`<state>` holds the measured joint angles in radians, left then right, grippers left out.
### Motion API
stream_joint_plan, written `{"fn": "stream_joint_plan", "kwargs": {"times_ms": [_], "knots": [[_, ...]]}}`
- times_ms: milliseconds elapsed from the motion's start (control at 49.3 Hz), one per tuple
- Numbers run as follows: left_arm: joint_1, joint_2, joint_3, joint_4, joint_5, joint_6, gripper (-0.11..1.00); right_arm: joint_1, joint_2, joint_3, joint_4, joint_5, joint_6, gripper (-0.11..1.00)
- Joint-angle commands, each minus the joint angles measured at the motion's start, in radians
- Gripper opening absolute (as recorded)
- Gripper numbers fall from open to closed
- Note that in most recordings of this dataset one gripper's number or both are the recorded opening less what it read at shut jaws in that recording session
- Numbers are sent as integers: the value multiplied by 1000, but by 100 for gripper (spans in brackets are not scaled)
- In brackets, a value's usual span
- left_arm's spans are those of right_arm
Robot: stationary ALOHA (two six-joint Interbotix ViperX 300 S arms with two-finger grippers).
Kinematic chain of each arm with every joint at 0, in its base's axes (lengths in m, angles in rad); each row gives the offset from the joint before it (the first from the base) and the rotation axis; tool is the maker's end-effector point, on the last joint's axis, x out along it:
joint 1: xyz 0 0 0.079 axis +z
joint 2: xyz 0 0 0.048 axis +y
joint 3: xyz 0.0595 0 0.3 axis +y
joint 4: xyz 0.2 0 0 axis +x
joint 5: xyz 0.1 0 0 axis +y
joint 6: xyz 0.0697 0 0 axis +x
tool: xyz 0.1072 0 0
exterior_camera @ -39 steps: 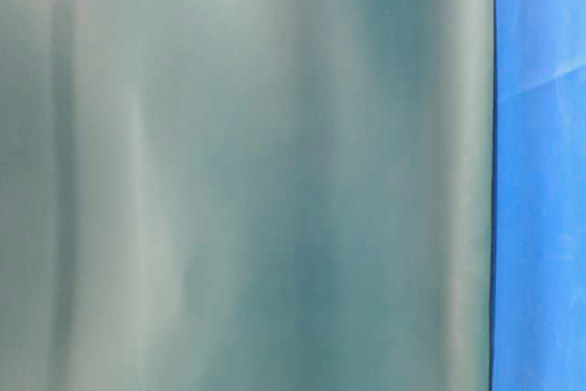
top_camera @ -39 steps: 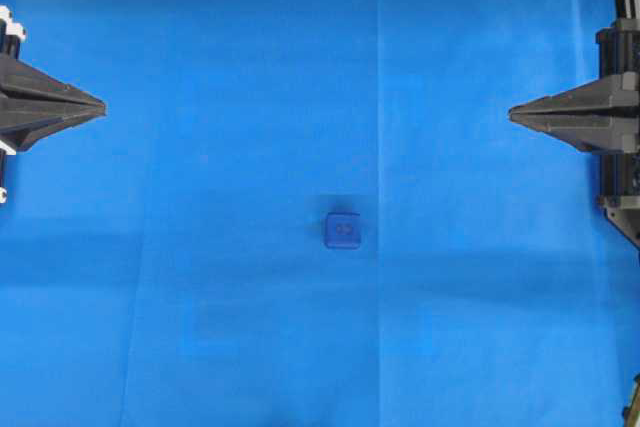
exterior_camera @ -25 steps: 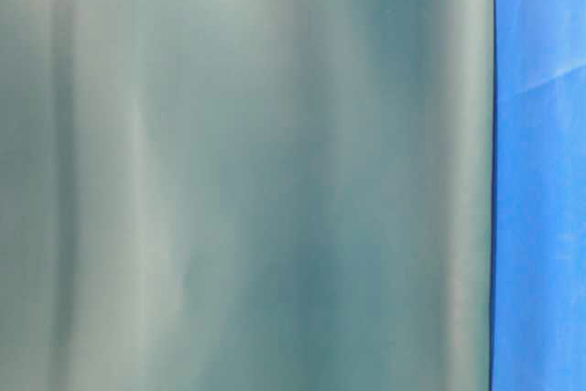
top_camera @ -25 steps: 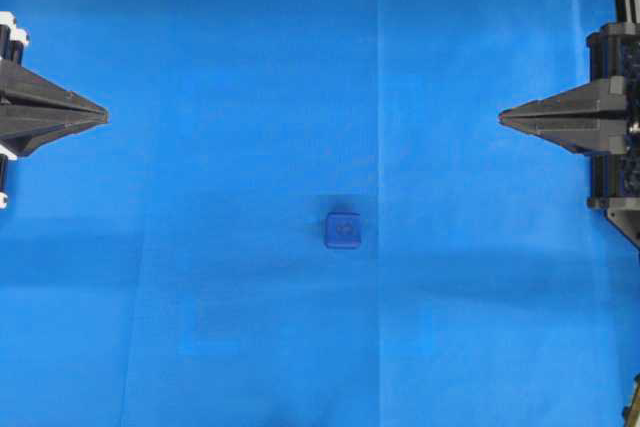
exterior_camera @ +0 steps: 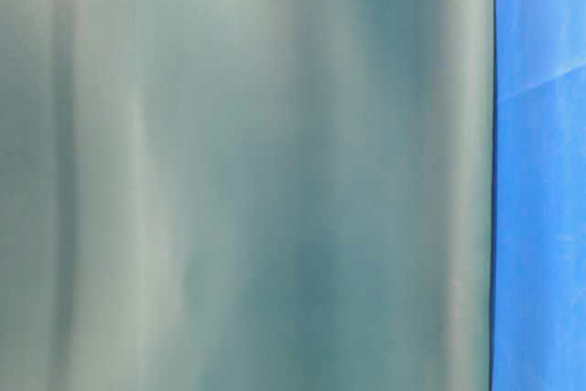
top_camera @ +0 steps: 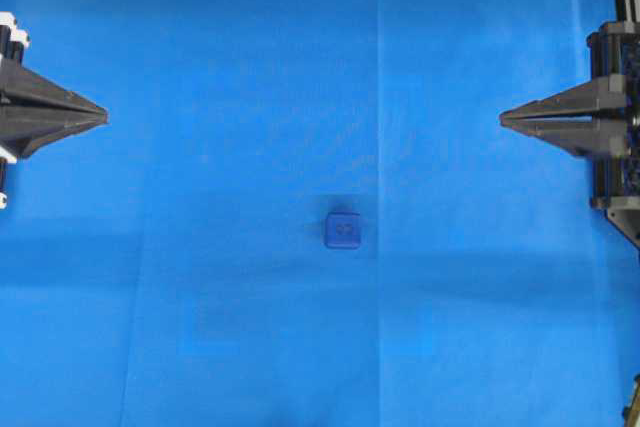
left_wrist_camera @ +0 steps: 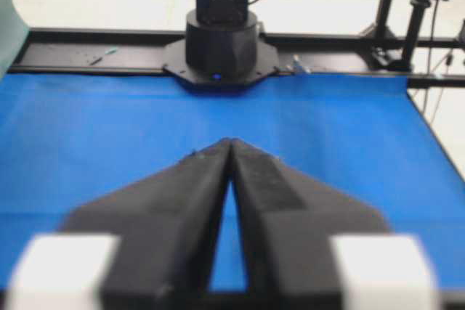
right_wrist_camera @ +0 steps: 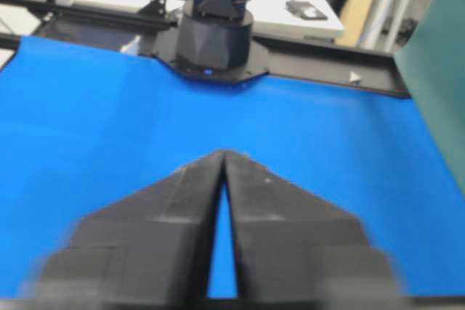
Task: Handover the blue block to the right arm after grasping it with the left arm, then place it in the designated position.
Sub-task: 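Open the left gripper and move it toward the blue cube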
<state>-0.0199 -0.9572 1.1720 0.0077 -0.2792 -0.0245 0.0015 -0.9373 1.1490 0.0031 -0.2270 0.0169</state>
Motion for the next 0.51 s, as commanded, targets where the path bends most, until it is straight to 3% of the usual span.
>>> {"fn": "stream_joint_plan", "kwargs": {"times_ms": [0, 183, 264, 487], "knots": [[-2, 9, -9, 2, -6, -2, 20, 0, 8, -31, 8, 0, 14, 20], [-3, 8, -9, 3, 3, -12, 74, -2, 12, -35, 8, 14, 21, 75], [-5, 5, -9, 2, 3, -14, 89, -5, 12, -37, 8, 18, 25, 93], [-5, 0, -11, 2, 3, -14, 92, -8, 12, -37, 8, 18, 25, 97]]}}
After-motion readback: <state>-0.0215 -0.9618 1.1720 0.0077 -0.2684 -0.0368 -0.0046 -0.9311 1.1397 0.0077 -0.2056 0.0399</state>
